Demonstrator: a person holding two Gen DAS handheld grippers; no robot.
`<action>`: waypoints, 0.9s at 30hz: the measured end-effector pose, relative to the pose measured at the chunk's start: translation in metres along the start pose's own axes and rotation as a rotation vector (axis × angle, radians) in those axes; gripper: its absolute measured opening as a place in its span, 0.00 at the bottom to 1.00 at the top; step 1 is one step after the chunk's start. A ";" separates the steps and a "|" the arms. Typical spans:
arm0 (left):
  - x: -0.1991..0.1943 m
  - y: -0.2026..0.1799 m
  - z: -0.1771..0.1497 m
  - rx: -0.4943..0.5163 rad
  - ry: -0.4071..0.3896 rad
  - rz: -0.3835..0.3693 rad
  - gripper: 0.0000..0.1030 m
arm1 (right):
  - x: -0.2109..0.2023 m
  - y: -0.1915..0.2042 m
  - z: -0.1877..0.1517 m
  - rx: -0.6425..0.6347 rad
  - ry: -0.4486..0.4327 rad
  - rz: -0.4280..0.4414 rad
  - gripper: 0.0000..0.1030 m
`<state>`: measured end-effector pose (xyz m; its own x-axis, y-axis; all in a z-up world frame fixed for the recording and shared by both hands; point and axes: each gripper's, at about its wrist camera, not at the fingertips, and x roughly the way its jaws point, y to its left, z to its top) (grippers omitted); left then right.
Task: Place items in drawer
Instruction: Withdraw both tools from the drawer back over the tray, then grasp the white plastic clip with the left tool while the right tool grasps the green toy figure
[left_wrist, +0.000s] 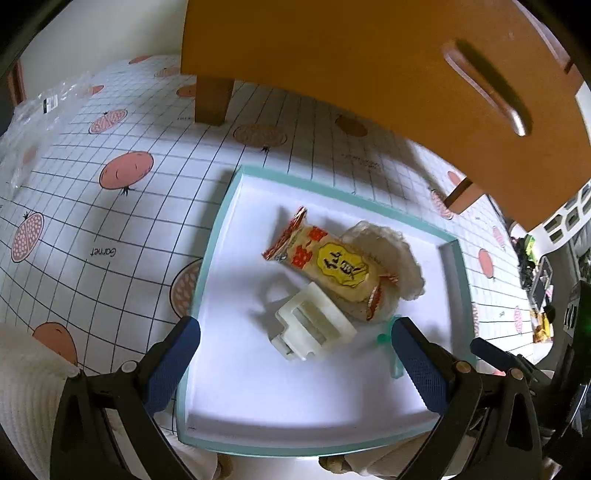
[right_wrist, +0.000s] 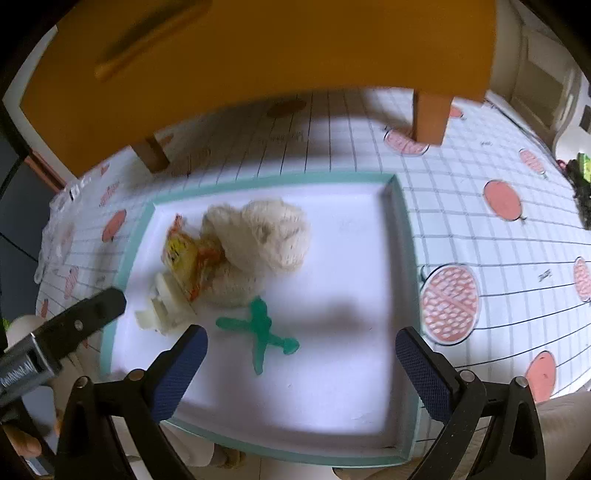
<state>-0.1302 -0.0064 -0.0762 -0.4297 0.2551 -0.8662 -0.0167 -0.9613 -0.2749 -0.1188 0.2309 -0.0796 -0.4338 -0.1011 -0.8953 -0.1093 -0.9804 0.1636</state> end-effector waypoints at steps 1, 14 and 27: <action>0.002 0.000 -0.001 0.001 -0.002 0.016 1.00 | 0.005 0.000 -0.001 0.001 0.012 0.003 1.00; 0.027 -0.013 0.000 0.041 0.025 0.041 1.00 | 0.039 0.008 -0.007 -0.038 0.095 -0.010 0.96; 0.045 -0.020 0.000 0.076 0.051 0.047 0.92 | 0.047 0.030 -0.014 -0.169 0.085 -0.081 0.88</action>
<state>-0.1491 0.0241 -0.1099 -0.3847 0.2129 -0.8982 -0.0669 -0.9769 -0.2028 -0.1300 0.1948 -0.1223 -0.3519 -0.0276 -0.9356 0.0136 -0.9996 0.0244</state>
